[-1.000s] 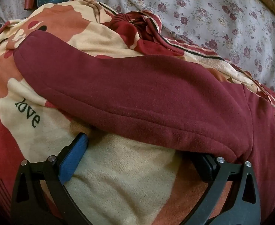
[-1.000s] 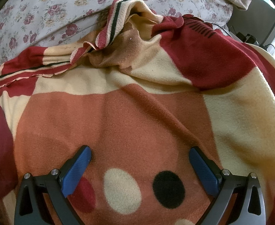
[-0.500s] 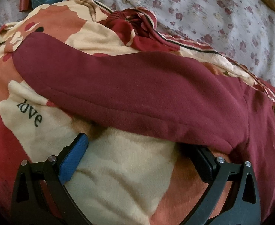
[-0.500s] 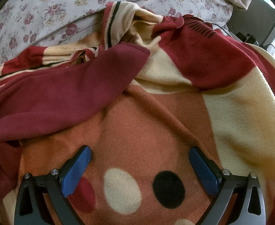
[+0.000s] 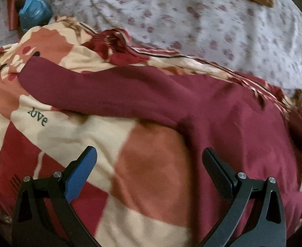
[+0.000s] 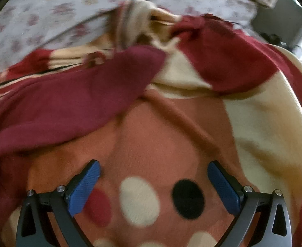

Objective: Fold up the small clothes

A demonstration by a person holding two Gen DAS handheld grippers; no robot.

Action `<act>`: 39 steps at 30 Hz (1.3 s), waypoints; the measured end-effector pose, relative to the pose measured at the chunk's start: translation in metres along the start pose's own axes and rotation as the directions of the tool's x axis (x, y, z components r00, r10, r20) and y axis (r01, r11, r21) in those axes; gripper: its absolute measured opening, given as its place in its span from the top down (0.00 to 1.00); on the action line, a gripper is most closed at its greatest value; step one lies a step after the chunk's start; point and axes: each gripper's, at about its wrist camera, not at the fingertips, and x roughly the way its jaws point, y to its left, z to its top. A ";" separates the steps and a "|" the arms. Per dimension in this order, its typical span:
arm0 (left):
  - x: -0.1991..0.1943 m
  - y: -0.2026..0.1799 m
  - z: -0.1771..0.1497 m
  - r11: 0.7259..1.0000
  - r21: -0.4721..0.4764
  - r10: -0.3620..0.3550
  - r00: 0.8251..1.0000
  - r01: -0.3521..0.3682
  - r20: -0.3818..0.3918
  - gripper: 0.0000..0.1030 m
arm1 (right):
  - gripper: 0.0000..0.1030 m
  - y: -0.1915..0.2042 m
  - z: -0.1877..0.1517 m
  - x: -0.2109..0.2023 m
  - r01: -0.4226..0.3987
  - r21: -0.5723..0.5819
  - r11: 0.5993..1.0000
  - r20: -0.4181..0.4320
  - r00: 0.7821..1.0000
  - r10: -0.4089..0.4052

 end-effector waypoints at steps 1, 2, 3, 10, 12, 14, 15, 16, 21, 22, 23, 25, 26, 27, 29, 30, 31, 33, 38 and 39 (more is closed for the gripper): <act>-0.002 -0.005 -0.001 1.000 0.013 -0.002 1.000 0.002 0.004 0.01 | 0.00 0.000 -0.003 -0.008 -0.041 -0.019 0.999 -0.003 0.999 0.041; -0.005 -0.010 -0.002 1.000 0.028 -0.006 1.000 0.006 0.010 0.01 | 0.01 0.000 -0.011 -0.022 -0.072 -0.019 0.997 0.007 0.997 0.072; -0.008 -0.015 -0.004 0.999 0.044 -0.006 1.000 0.005 0.018 0.01 | 0.01 0.000 -0.018 -0.036 -0.103 -0.014 0.995 0.023 0.994 0.103; -0.020 -0.042 -0.008 0.995 0.093 -0.032 0.999 0.028 0.039 0.01 | 0.00 0.024 -0.070 -0.169 -0.208 -0.195 0.959 0.210 0.946 0.248; -0.022 -0.047 -0.008 0.994 0.105 -0.032 0.998 0.027 0.045 0.01 | 0.00 0.041 -0.088 -0.200 -0.263 -0.231 0.937 0.214 0.925 0.312; -0.024 -0.051 -0.007 0.993 0.117 -0.023 0.998 0.017 0.054 0.01 | 0.00 0.059 -0.104 -0.224 -0.317 -0.258 0.913 0.204 0.905 0.372; -0.025 -0.053 -0.006 0.992 0.122 -0.021 0.998 0.014 0.060 0.01 | 0.00 0.068 -0.110 -0.233 -0.344 -0.272 0.899 0.198 0.894 0.402; -0.026 -0.055 -0.005 0.992 0.124 -0.026 0.998 0.018 0.063 0.01 | 0.00 0.075 -0.117 -0.240 -0.370 -0.279 0.886 0.191 0.883 0.429; -0.029 -0.058 -0.001 0.992 0.123 -0.048 0.997 0.040 0.064 0.01 | 0.00 0.133 -0.140 -0.262 -0.499 -0.310 0.809 0.124 0.823 0.555; -0.029 -0.059 -0.001 0.992 0.124 -0.047 0.997 0.038 0.068 0.01 | 0.00 0.144 -0.140 -0.261 -0.510 -0.315 0.801 0.116 0.816 0.566; -0.030 -0.059 0.000 0.992 0.124 -0.045 0.996 0.036 0.071 0.01 | 0.00 0.158 -0.141 -0.262 -0.516 -0.320 0.794 0.115 0.811 0.573; -0.030 -0.060 0.002 0.992 0.123 -0.051 0.996 0.041 0.074 0.01 | 0.00 0.178 -0.138 -0.260 -0.511 -0.327 0.795 0.115 0.813 0.570; -0.030 -0.059 0.003 0.992 0.120 -0.050 0.996 0.040 0.077 0.01 | 0.00 0.188 -0.135 -0.257 -0.501 -0.325 0.802 0.108 0.823 0.558; -0.030 -0.059 0.004 0.992 0.119 -0.046 0.996 0.037 0.079 0.01 | 0.00 0.198 -0.129 -0.253 -0.501 -0.320 0.804 0.104 0.825 0.556; -0.028 -0.059 0.007 0.992 0.119 -0.043 0.996 0.033 0.081 0.01 | 0.00 0.208 -0.118 -0.243 -0.501 -0.295 0.814 0.115 0.827 0.550; -0.027 -0.059 0.008 0.992 0.121 -0.041 0.996 0.031 0.080 0.01 | 0.00 0.211 -0.113 -0.238 -0.486 -0.281 0.828 0.124 0.837 0.533; -0.025 -0.058 0.009 0.992 0.122 -0.039 0.996 0.029 0.079 0.01 | 0.00 0.214 -0.107 -0.234 -0.476 -0.271 0.837 0.128 0.844 0.522; -0.023 -0.058 0.011 0.992 0.124 -0.031 0.996 0.021 0.081 0.01 | 0.00 0.218 -0.097 -0.225 -0.457 -0.256 0.852 0.146 0.853 0.502; -0.011 -0.057 0.017 0.993 0.121 -0.018 0.997 0.010 0.071 0.01 | 0.00 0.232 -0.079 -0.206 -0.398 -0.253 0.882 0.153 0.883 0.443; -0.007 -0.056 0.018 0.993 0.118 -0.018 0.998 0.010 0.066 0.01 | 0.00 0.233 -0.078 -0.203 -0.399 -0.252 0.882 0.150 0.884 0.443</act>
